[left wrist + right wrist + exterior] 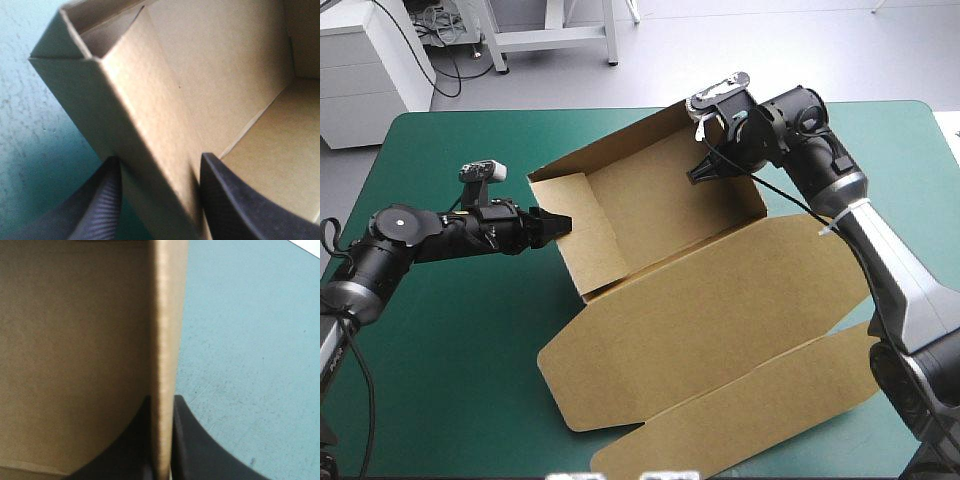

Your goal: Fold the box

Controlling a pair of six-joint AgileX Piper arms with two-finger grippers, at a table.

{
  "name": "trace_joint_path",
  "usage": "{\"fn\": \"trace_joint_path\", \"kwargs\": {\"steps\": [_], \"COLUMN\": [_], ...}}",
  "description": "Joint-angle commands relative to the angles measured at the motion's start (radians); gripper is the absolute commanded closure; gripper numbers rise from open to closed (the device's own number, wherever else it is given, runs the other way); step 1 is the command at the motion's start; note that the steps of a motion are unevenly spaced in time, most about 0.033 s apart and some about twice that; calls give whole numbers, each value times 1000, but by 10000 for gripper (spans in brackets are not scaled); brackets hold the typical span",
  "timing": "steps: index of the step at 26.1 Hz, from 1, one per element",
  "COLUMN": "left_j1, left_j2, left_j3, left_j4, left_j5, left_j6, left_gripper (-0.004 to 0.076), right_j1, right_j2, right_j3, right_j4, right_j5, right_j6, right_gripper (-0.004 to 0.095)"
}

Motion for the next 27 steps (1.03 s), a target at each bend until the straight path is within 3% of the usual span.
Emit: {"fn": "trace_joint_path", "kwargs": {"steps": [1, 9, 14, 18, 21, 24, 26, 27], "left_j1": [-9, -9, -47, -151, -215, -238, -257, -267], "left_j2": [-24, -24, -24, -13, 28, 72, 104, 114], "left_j3": [-35, -35, -37, -45, -80, -116, -144, -167], "left_j4": [-86, -123, 84, 299, 305, 314, 364, 415], "left_j5": [-56, -71, -109, -224, -261, -252, -221, -194], "left_j6": [-4, -20, -190, -395, -428, -438, -438, -435], "left_gripper": [384, 384, 384, 385, 391, 477, 702, 732], "right_j1": [16, 16, 16, 16, 43, 76, 91, 91], "right_j2": [-63, -63, -63, -63, -63, -63, -63, -63], "right_j3": [-32, -32, -32, -32, -32, -32, -32, -32], "right_j4": [99, 114, 124, 178, 173, 149, 124, 117], "right_j5": [-47, -50, -69, -69, -71, -69, -57, -37], "right_j6": [-19, -6, 22, 22, 22, 22, 50, 71], "right_gripper": [924, 924, 923, 923, 923, 923, 924, 924]}}
